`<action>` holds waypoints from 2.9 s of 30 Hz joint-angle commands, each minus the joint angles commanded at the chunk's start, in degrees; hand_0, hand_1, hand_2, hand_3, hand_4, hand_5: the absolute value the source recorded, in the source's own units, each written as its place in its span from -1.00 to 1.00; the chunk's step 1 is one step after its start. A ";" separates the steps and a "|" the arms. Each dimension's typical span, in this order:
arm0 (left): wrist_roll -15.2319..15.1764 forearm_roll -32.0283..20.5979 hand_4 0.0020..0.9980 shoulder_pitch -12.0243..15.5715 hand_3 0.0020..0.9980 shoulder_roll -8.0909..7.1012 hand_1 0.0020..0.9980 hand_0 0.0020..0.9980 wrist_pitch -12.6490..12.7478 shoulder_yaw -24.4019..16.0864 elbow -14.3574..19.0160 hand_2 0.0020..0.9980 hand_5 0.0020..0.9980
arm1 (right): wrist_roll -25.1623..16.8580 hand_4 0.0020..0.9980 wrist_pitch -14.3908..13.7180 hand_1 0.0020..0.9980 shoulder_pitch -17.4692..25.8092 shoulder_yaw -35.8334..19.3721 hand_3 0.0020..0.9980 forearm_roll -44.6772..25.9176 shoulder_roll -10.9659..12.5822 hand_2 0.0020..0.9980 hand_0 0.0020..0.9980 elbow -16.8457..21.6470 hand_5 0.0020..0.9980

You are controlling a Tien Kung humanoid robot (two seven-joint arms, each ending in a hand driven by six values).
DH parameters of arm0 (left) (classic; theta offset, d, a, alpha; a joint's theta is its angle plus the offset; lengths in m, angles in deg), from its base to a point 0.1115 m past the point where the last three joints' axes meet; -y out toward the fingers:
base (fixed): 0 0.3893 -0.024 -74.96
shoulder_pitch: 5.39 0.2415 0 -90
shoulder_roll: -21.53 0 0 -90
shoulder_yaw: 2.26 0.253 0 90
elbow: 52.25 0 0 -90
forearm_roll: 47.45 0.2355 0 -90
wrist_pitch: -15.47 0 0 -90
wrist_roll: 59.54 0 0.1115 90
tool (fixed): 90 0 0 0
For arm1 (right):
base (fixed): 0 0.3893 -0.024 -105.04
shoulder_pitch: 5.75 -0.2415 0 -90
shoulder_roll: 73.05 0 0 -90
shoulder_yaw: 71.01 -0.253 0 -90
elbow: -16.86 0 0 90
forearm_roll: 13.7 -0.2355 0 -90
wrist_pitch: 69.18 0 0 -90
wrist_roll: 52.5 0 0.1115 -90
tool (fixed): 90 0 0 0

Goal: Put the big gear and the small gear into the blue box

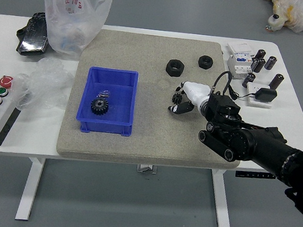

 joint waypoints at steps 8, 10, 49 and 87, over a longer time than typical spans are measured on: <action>-0.12 -0.36 0.39 -0.10 0.34 0.11 0.06 0.43 0.05 0.30 -0.02 0.08 -0.03 | -0.47 -0.10 -0.95 0.05 0.35 -1.00 -0.04 0.60 -0.14 -0.28 0.16 0.23 -0.89; -0.09 -0.33 0.39 -0.09 0.34 0.11 0.06 0.43 0.05 0.27 -0.02 0.08 -0.03 | -0.65 -0.10 -1.21 0.05 0.41 -1.12 -0.04 0.58 -0.16 -0.28 0.16 0.21 -0.89; 0.15 -1.09 0.39 0.42 0.34 0.26 0.06 0.43 0.15 0.57 0.08 0.08 -0.02 | 4.46 -0.23 -5.22 -0.01 3.57 -10.33 0.42 27.06 -0.87 -0.53 0.10 34.86 -0.55; -1.12 -1.81 0.40 1.05 0.35 0.32 0.06 0.43 1.23 1.35 -0.46 0.08 -0.01 | -16.64 0.61 -9.60 0.48 26.80 -41.26 0.82 1.35 13.84 0.60 0.20 47.33 -0.06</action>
